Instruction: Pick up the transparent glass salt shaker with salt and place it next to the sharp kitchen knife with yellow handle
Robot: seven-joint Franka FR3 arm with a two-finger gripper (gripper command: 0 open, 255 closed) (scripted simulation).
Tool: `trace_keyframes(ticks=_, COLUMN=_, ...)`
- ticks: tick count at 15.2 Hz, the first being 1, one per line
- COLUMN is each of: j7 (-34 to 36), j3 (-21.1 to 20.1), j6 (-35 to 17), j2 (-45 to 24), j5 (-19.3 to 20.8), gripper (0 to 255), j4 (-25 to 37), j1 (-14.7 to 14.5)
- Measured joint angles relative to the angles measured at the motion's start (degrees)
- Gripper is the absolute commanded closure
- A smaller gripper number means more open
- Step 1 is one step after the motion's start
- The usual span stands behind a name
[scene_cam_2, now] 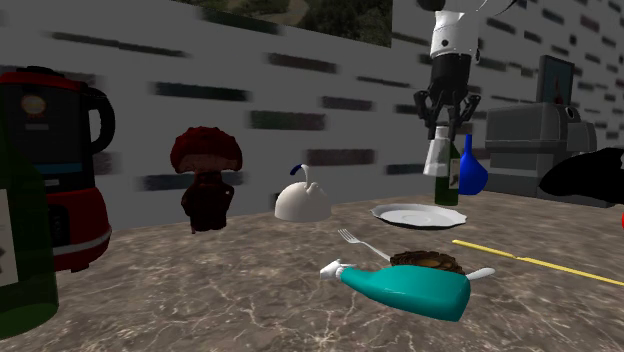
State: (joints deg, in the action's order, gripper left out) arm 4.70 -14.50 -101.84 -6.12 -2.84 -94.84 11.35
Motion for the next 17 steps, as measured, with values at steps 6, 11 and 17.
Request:
trace_keyframes(ticks=6, j7=-7.23, j3=3.24, j6=1.89, j2=-3.20, j5=0.19, gripper=255, j4=4.58, j1=4.04)
trace_keyframes(ticks=11, j7=-12.47, j3=5.47, j6=4.45, j2=-8.42, j5=0.65, gripper=255, j4=11.91, j1=7.09)
trace_keyframes(ticks=17, j7=-18.42, j3=7.72, j6=9.30, j2=-17.11, j5=1.09, gripper=255, j4=25.02, j1=10.73)
